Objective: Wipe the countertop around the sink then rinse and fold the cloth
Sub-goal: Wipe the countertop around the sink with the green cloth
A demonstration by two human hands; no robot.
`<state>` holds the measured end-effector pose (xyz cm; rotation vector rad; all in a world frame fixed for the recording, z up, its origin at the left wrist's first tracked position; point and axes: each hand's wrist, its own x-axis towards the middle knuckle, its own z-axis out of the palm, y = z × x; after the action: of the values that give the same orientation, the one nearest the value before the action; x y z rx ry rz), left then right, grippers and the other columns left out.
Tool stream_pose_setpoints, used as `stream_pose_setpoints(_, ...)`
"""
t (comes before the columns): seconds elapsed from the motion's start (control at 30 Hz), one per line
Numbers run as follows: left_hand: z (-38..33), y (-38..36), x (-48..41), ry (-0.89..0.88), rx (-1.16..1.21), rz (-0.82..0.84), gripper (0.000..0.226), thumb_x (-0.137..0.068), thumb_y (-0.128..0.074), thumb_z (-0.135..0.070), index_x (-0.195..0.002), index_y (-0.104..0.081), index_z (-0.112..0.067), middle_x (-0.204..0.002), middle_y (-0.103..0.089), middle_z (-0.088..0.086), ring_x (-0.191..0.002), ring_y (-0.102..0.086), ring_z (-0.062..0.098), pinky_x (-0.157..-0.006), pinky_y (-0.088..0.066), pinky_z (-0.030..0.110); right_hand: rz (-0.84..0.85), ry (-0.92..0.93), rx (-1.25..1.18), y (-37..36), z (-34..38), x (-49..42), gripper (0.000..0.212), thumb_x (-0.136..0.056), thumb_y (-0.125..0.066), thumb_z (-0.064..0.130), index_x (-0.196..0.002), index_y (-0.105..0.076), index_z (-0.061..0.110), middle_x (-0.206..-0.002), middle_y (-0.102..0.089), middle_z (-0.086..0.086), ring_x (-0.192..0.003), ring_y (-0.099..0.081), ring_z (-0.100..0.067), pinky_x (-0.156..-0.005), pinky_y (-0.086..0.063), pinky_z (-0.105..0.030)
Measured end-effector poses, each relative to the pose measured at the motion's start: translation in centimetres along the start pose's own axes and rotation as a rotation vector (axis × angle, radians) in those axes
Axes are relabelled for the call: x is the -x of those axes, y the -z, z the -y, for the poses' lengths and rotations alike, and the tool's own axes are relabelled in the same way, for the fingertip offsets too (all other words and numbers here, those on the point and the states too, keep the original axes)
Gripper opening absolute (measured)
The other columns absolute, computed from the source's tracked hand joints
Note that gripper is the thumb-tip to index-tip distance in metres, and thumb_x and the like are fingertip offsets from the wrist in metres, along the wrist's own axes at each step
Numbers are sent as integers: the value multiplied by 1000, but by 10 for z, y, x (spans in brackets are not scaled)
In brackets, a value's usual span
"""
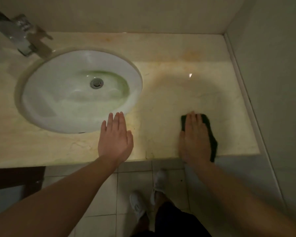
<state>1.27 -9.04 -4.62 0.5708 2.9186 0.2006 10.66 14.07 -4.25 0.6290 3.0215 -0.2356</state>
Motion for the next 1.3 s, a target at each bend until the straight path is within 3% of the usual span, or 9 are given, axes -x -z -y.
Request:
stream_pose_setpoints(0.1, 0, 0, 1, -8, 5, 2, 69, -92, -19, -35, -153, -15, -3, -159, -21, 14, -149, -9, 30, -120, -11, 47, 26, 295, -32, -12, 63, 2, 59, -91, -30, 27, -145, -36, 3, -152, -36, -15, -141, -33, -32, -113, -28, -46)
stream_pose_setpoints(0.17, 0, 0, -1, -6, 7, -9, 68, -93, -21, -35, -152, -17, -3, -159, -23, 14, -148, -11, 30, -120, -12, 47, 45, 486, -37, -14, 96, -26, 57, -95, -33, 26, -148, -30, 9, -156, -29, -9, -145, -23, -26, -117, -22, -41)
stream_pose_setpoints(0.27, 0, -1, 0, 7, -4, 1, 67, -94, -21, -35, -153, -15, -5, -160, -21, 12, -149, -10, 27, -120, -11, 46, 110, 618, -40, -12, 118, -86, 55, -94, -34, 25, -148, -33, 11, -155, -33, -7, -145, -24, -25, -118, -22, -43)
stream_pose_setpoints(0.5, -9, 2, -1, 43, -18, 4, 69, -94, -18, -38, -153, -11, -2, -161, -12, 15, -149, -1, 29, -120, -8, 50, -9, 66, -57, 14, -39, -129, 59, -99, -28, 27, -152, -13, 5, -161, -12, -11, -148, -10, -25, -121, -10, -39)
stream_pose_setpoints(0.67, -76, 9, -53, -15, 113, -18, 70, -96, -29, -36, -154, -5, -4, -163, -3, 13, -150, 5, 26, -121, 0, 44, -20, -52, -244, 24, -110, -40, 64, -90, -33, 17, -150, -20, 2, -158, -20, -11, -147, -17, -24, -120, -12, -37)
stream_pose_setpoints(0.83, -102, -2, -104, 23, 41, 7, 72, -93, -18, -39, -154, -1, -4, -163, 4, 12, -149, 10, 23, -121, -2, 44, -26, -149, -177, 34, -145, -85, 59, -90, -28, 14, -146, -27, -5, -155, -26, -17, -144, -22, -32, -118, -10, -35)
stream_pose_setpoints(0.97, -101, -5, -103, -10, 53, -3, 72, -94, -18, -39, -153, 0, -4, -162, 7, 13, -149, 12, 23, -122, -2, 41, -58, -143, -66, 38, -143, -176, 56, -98, -25, 17, -148, -19, -5, -158, -18, -18, -146, -14, -32, -117, 0, -29)
stream_pose_setpoints(1.1, -100, -6, -105, -13, 32, -4, 72, -94, -18, -39, -153, 0, -3, -162, 8, 13, -149, 12, 22, -122, -1, 39, -115, -119, -21, 41, -121, -285, 57, -98, -27, 16, -149, -14, -4, -159, -16, -18, -146, -14, -32, -121, -9, -38)
stream_pose_setpoints(1.3, -100, -6, -105, -24, 45, -18, 72, -94, -20, -39, -153, -2, -3, -162, 5, 14, -149, 10, 24, -122, -3, 40, 13, 209, 14, 28, -27, -342, 59, -97, -24, 19, -151, -10, -3, -161, -8, -16, -147, -7, -31, -121, -5, -36)
